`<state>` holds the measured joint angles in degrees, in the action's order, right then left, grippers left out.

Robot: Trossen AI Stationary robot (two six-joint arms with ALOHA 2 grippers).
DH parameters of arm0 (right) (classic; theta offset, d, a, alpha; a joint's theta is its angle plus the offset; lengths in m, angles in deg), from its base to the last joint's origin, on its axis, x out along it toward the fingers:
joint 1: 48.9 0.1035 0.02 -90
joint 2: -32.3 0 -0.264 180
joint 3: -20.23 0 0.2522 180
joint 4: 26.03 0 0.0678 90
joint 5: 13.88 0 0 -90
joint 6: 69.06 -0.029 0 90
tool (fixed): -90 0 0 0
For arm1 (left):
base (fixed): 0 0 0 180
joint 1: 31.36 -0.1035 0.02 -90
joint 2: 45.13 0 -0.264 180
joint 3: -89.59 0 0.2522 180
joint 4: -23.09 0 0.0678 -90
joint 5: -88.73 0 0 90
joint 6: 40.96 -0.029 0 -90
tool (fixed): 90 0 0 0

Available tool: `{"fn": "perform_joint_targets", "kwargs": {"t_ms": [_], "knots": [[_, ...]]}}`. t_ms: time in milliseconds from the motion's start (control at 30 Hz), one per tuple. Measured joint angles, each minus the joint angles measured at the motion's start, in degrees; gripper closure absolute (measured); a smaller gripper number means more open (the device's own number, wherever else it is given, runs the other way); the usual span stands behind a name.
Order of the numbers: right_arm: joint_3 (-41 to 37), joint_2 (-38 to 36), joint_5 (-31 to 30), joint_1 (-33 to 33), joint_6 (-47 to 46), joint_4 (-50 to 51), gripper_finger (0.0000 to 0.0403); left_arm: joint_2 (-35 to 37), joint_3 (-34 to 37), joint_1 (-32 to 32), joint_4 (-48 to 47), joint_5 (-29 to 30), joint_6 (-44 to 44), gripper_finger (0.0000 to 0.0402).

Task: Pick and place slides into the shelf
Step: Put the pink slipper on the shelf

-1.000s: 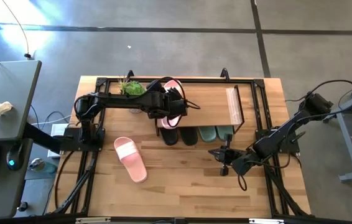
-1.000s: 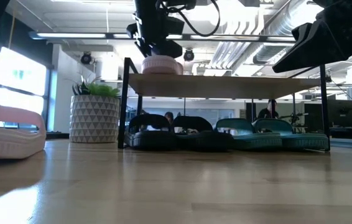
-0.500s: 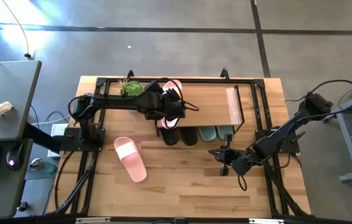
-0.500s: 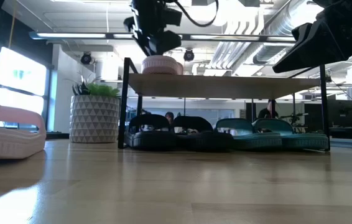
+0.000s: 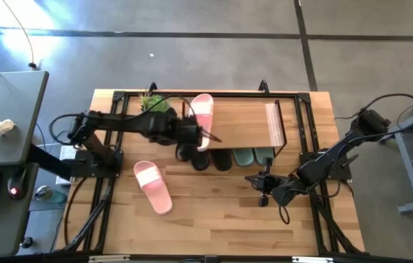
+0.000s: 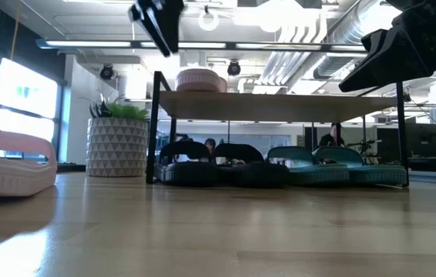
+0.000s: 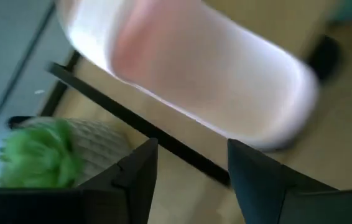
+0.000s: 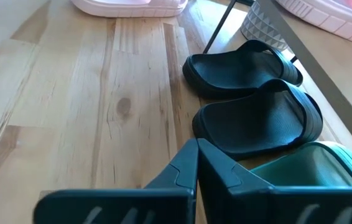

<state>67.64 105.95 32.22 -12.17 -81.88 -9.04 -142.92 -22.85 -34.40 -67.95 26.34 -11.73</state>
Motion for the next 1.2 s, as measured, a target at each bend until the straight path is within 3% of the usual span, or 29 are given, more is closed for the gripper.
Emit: {"fn": "perform_joint_targets", "kwargs": {"t_ms": [167, 467, 833, 1067, 1200], "knots": [[0.00, 0.00, 0.05, 0.00, 0.11, 0.14, 0.0403, 3.89, 0.00, 6.47, -2.07, -4.07, 3.29, 0.0224], [0.00, 0.00, -0.01, 0.00, 0.91, 0.10, 0.0403, 6.02, 0.11, 19.58, -13.12, -1.93, 20.10, 0.0224], [0.00, 0.02, -0.02, 0.00, 1.31, -0.01, 0.0403, 5.86, 10.68, 33.13, -12.75, 0.20, 19.15, 0.0224], [-0.02, 0.00, -0.06, 0.00, 1.49, -0.01, 0.0403, 5.82, 20.33, 36.57, -12.36, -0.83, 43.65, 0.0224], [-0.02, 0.00, -0.08, 0.00, 1.53, 0.11, 0.0403, 5.82, 25.03, 36.45, -9.50, -4.79, 51.95, 0.0224]]}}
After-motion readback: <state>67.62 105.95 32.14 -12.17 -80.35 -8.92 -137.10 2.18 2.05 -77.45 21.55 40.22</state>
